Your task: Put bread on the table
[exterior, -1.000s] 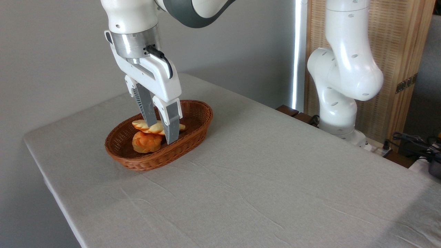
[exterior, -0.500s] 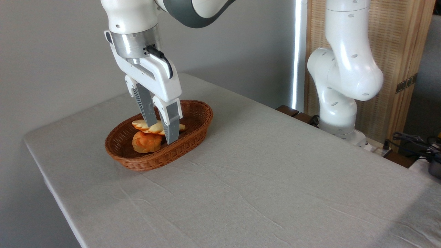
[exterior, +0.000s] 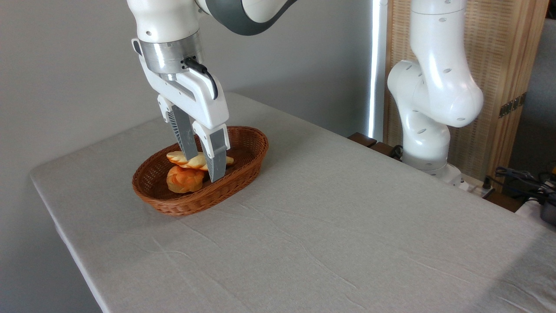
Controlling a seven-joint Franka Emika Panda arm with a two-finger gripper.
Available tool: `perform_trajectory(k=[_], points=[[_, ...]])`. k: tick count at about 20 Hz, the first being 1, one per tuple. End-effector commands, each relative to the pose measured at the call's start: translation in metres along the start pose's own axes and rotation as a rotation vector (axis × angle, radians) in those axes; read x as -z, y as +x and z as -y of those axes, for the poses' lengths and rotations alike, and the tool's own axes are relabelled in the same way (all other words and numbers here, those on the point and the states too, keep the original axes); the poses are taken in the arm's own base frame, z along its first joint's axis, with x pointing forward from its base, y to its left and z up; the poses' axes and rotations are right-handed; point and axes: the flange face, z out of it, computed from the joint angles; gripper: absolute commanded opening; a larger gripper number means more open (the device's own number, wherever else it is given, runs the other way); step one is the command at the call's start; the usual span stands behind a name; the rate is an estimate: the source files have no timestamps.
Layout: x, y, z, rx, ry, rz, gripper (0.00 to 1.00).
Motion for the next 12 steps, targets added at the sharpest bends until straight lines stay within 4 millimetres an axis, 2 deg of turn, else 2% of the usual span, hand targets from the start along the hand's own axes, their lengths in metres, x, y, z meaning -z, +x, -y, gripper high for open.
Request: perform_trajectory(k=[1,12], points=[[0.0032,-0.0036,0.0008,-0.013,0.003,0.022,1.0],[0.0033,-0.0101,0.0064,0.008,-0.008,0.033,1.0]])
